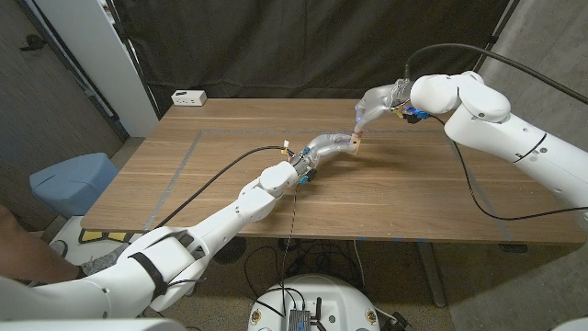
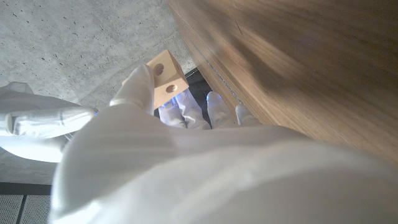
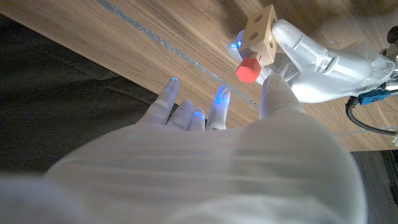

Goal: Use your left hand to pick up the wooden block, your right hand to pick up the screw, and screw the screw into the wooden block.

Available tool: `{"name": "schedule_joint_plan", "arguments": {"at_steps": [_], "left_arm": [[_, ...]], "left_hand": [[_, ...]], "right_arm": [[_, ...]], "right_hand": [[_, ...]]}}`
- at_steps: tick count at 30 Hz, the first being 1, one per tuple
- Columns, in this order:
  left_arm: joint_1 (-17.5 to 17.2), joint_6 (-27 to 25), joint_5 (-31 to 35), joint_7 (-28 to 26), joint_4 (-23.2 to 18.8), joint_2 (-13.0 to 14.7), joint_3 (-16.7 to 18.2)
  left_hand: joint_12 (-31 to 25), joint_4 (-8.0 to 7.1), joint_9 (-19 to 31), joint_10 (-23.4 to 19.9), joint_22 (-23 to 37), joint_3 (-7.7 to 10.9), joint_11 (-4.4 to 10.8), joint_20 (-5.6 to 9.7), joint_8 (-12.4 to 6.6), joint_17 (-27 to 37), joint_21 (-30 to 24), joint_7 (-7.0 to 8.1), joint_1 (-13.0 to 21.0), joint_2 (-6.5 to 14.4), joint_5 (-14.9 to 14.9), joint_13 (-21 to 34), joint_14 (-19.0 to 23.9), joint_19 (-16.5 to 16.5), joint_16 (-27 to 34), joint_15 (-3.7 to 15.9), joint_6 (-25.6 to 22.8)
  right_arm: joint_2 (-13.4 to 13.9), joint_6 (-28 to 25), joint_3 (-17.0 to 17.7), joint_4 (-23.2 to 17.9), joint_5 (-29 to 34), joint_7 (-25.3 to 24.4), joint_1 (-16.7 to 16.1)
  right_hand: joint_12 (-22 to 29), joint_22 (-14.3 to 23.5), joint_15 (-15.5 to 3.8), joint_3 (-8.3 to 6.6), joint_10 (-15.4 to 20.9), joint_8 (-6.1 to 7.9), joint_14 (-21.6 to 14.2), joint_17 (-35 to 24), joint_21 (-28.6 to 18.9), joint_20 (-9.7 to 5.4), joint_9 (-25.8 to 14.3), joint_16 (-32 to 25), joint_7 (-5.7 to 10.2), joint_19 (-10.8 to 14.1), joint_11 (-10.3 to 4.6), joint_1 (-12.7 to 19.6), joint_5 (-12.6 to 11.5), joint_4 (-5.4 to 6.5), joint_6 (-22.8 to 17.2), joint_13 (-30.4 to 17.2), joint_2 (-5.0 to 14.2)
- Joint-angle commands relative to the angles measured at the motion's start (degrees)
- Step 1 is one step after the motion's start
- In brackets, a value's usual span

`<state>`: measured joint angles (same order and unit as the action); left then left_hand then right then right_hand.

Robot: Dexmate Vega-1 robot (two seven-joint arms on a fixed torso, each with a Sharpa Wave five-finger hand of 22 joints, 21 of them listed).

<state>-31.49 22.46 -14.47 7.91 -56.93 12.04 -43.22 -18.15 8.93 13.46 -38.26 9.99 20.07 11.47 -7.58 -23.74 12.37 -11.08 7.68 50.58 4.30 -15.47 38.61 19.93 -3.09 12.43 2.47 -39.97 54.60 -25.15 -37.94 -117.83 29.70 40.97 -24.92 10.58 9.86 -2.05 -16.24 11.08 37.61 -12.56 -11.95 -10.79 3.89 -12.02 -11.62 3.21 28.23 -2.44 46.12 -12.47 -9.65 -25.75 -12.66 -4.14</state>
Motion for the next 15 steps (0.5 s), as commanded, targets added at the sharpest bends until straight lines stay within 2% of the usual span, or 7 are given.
{"name": "schedule_joint_plan", "arguments": {"at_steps": [1,7,15], "left_arm": [[0.94,0.65,-0.12,0.41,1.96,-0.71,-0.04],[1.06,0.77,-0.08,0.46,2.19,-0.84,-0.09],[1.12,0.82,0.24,0.32,1.98,-0.78,-0.21]], "left_hand": [[-0.03,-0.13,0.13,-0.26,0.21,0.30,-0.13,-0.34,-0.40,0.14,-0.21,0.22,0.06,0.35,-0.26,0.07,0.41,0.12,-0.09,3.05,-2.59],[-0.05,-0.18,0.12,-0.35,0.21,0.28,-0.07,-0.34,-0.38,0.16,-0.21,0.12,0.00,0.38,-0.25,0.06,0.39,0.12,-0.09,3.09,-2.56],[0.02,-0.20,0.14,-0.17,0.21,0.28,-0.14,-0.36,-0.35,0.17,-0.20,0.14,-0.03,0.40,-0.25,0.06,0.40,0.15,-0.07,3.03,-2.48]], "right_arm": [[-0.05,2.73,-0.84,1.96,-2.21,1.80,1.83],[-0.06,3.00,-1.27,2.35,-2.05,2.48,2.38],[-0.07,2.71,-1.86,2.41,-0.57,2.24,2.27]], "right_hand": [[0.03,0.10,0.00,-0.77,-1.12,-0.79,0.93,0.05,0.08,0.02,0.21,0.46,1.08,-0.49,-0.56,1.82,0.32,-0.47,0.74,-0.22,0.08],[0.18,0.10,-0.31,-1.46,-1.72,-1.32,1.39,0.08,0.11,0.36,0.46,0.43,2.62,-0.97,-0.69,3.26,0.48,-0.64,0.73,-0.22,-0.20],[0.30,0.10,-0.65,-2.12,-2.12,-1.75,1.77,0.09,0.09,0.57,0.62,0.39,3.56,-1.28,-0.97,4.64,0.63,-0.75,0.76,-0.21,-0.38]]}}
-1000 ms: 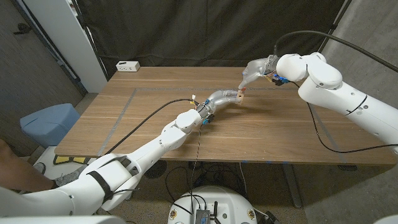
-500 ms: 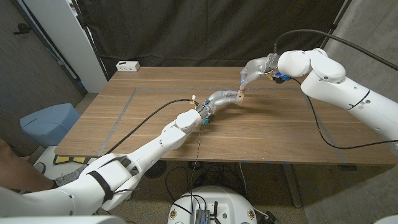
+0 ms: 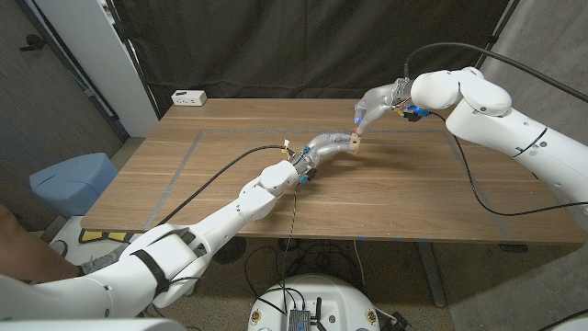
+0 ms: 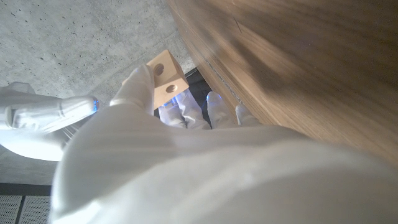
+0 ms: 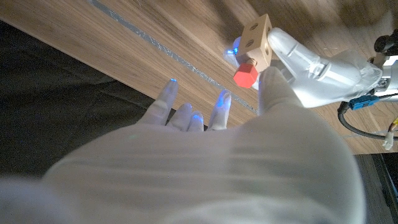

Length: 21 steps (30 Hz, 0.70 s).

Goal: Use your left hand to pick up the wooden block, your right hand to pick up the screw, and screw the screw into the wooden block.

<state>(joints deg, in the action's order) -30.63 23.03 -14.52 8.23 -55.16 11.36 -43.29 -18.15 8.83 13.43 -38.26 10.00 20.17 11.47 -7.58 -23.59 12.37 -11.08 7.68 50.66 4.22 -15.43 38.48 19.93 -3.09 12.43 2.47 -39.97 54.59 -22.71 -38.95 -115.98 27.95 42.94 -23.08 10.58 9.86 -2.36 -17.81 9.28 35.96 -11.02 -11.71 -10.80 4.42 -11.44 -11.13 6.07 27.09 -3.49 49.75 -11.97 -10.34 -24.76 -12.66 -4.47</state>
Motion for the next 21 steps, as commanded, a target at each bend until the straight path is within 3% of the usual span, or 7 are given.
{"name": "schedule_joint_plan", "arguments": {"at_steps": [1,21], "left_arm": [[0.26,0.26,0.27,0.03,0.21,-0.12,-0.14],[0.36,0.35,0.34,0.14,0.39,-0.29,-0.26]], "left_hand": [[0.00,-0.13,0.17,-0.23,0.21,0.19,-0.10,-0.38,-0.53,0.18,-0.20,0.22,-0.12,0.52,-0.30,0.19,0.37,0.15,-0.08,3.07,-2.57],[0.03,-0.13,0.13,-0.21,0.21,0.13,-0.18,-0.36,-0.48,0.19,-0.21,0.25,-0.14,0.47,-0.29,0.14,0.44,0.16,-0.04,3.00,-2.58]], "right_arm": [[-0.11,0.18,-0.78,0.58,1.18,0.14,0.31],[-0.49,-0.06,-0.41,0.98,1.40,-0.65,-0.29]], "right_hand": [[0.36,0.10,-0.39,-0.62,-0.25,-0.14,0.22,-0.16,0.06,-0.01,0.06,-0.13,0.79,-0.12,-0.09,1.17,0.16,-0.05,-0.27,-0.21,-0.08],[1.35,0.12,-0.99,-2.15,1.80,0.98,-0.99,-0.45,-0.52,-0.97,0.21,-1.03,0.22,1.00,-0.53,3.17,0.82,0.62,-5.95,-0.17,-0.36]]}}
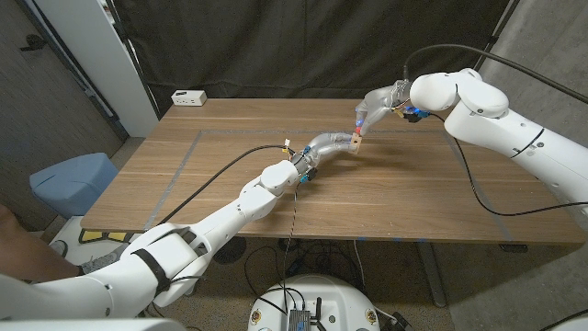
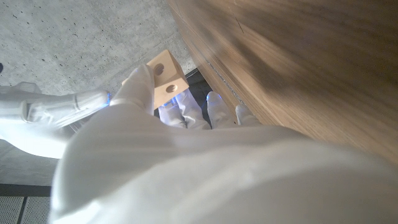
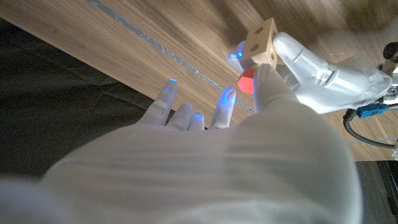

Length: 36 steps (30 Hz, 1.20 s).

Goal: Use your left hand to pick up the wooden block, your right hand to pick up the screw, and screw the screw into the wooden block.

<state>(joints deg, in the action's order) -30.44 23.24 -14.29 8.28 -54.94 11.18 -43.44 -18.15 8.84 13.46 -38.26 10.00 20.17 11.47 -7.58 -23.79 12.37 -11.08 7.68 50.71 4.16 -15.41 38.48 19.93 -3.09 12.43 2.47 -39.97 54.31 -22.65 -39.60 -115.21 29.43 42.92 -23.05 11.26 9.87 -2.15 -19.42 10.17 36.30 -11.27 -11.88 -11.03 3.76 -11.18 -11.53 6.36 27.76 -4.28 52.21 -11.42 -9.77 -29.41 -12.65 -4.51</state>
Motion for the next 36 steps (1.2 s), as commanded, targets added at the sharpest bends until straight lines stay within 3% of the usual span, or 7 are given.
{"name": "schedule_joint_plan", "arguments": {"at_steps": [1,36], "left_arm": [[0.16,0.07,0.12,0.07,0.12,-0.12,-0.12],[-0.96,-0.77,0.11,-0.49,-1.99,0.64,-0.03]], "left_hand": [[0.02,-0.17,0.10,-0.22,0.21,0.14,-0.13,-0.33,-0.28,0.21,-0.21,0.25,-0.22,0.58,-0.31,0.14,0.42,0.17,-0.04,3.01,-2.58],[-0.07,-0.12,0.16,-0.35,0.21,0.19,-0.18,-0.29,-0.27,0.19,-0.22,0.16,-0.18,0.57,-0.32,0.19,0.43,0.18,-0.07,3.06,-2.56]], "right_arm": [[-0.20,-0.09,0.25,0.20,-0.13,-0.65,-0.33],[-0.21,-0.31,0.47,-0.12,-1.57,-1.70,-0.90]], "right_hand": [[0.69,0.11,-1.24,-0.58,0.99,0.75,-0.82,-0.29,-0.30,-0.31,-0.05,-0.67,-0.15,0.38,0.21,0.72,0.29,0.07,-1.64,-0.17,-0.33],[1.15,0.10,-1.68,-2.00,3.36,2.72,-2.26,-0.75,-0.47,-1.06,-0.31,-1.40,-1.34,1.52,0.33,0.95,0.43,0.71,-8.21,-0.07,0.37]]}}
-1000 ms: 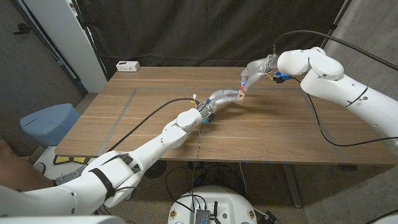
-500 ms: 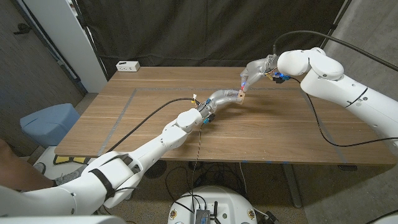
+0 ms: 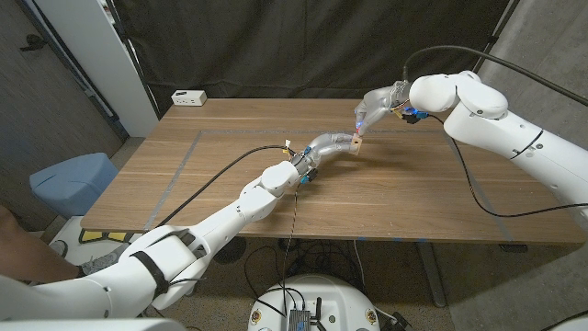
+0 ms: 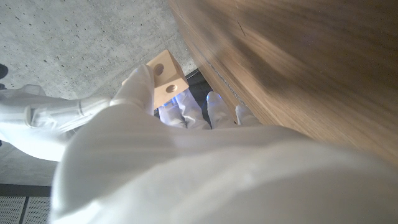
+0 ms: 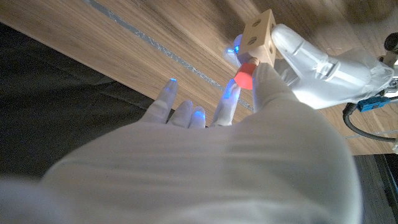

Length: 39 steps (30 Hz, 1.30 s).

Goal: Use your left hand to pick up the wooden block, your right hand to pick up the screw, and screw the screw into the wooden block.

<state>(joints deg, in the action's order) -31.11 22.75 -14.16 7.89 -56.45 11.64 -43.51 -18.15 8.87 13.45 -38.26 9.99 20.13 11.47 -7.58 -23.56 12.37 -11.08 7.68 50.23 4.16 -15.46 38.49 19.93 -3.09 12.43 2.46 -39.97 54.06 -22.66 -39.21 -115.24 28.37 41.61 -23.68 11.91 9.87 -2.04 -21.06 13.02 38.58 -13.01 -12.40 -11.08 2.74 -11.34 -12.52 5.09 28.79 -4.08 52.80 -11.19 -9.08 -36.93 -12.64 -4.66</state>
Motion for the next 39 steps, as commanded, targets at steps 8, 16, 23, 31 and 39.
{"name": "schedule_joint_plan", "arguments": {"at_steps": [8,16,23,31,39], "left_arm": [[-0.28,-0.35,0.02,-0.12,-0.51,0.20,0.02],[-0.32,-0.30,-0.03,-0.04,-0.47,0.14,-0.02],[-0.58,-0.40,0.05,-0.19,-0.99,0.34,-0.02],[-1.03,-0.69,0.13,-0.52,-1.89,0.63,0.01],[-1.39,-0.66,0.20,-0.78,-2.52,0.91,0.09]], "left_hand": [[-0.08,-0.15,0.15,-0.37,0.21,0.23,-0.07,-0.36,-0.53,0.19,-0.22,0.19,0.32,0.59,-0.27,0.19,0.42,0.17,-0.06,3.11,-2.66],[-0.02,-0.12,0.15,-0.27,0.21,0.23,-0.28,-0.31,-0.48,0.17,-0.22,0.19,0.31,0.53,-0.28,0.15,0.42,0.16,-0.09,3.05,-2.57],[0.01,-0.12,0.17,-0.18,0.21,0.27,-0.23,-0.37,-0.50,0.18,-0.22,0.19,0.35,0.58,-0.29,0.14,0.43,0.17,-0.08,3.07,-2.58],[-0.01,-0.11,0.17,-0.23,0.21,0.28,-0.09,-0.33,-0.50,0.17,-0.22,0.23,0.34,0.55,-0.30,0.15,0.42,0.17,-0.10,3.05,-2.61],[-0.02,-0.13,0.18,-0.22,0.21,0.24,-0.20,-0.31,-0.51,0.19,-0.22,0.20,0.31,0.55,-0.29,0.16,0.41,0.17,-0.09,3.10,-2.64]], "right_arm": [[0.17,-0.48,0.15,-0.28,-0.70,-0.85,-0.55],[0.38,-0.87,0.42,-0.62,-0.93,-1.66,-1.10],[0.58,-1.12,0.67,-0.94,-1.19,-2.48,-1.63],[0.81,-1.49,0.80,-1.36,-1.28,-2.90,-1.93],[1.01,-2.03,0.78,-2.01,-0.76,-3.29,-2.16]], "right_hand": [[0.65,0.09,-1.85,-0.53,1.22,0.83,-0.83,-0.29,-0.46,-0.17,-0.22,-0.53,-0.36,0.76,0.30,0.29,0.22,0.11,-1.76,-0.06,0.61],[0.88,0.08,-2.03,-0.71,2.23,1.37,-1.54,-0.37,-0.58,-0.49,-0.57,-0.79,-0.54,1.31,0.21,0.06,0.27,0.26,-2.72,-0.04,0.74],[1.00,0.08,-2.19,-0.66,2.93,1.66,-2.10,-0.45,-0.70,-0.81,-0.64,-1.00,-0.86,1.89,0.49,-0.52,0.36,0.55,-3.39,-0.02,0.81],[1.09,0.07,-2.16,-0.61,3.58,1.78,-2.69,-0.49,-0.82,-1.09,-0.61,-1.18,-1.07,2.49,0.63,-1.03,0.45,0.72,-3.82,0.00,0.76],[1.21,0.07,-2.19,-0.24,4.41,2.10,-3.25,-0.55,-0.82,-1.38,-0.62,-1.35,-1.68,2.87,0.88,-2.23,0.61,1.16,-4.70,0.02,0.62]]}}
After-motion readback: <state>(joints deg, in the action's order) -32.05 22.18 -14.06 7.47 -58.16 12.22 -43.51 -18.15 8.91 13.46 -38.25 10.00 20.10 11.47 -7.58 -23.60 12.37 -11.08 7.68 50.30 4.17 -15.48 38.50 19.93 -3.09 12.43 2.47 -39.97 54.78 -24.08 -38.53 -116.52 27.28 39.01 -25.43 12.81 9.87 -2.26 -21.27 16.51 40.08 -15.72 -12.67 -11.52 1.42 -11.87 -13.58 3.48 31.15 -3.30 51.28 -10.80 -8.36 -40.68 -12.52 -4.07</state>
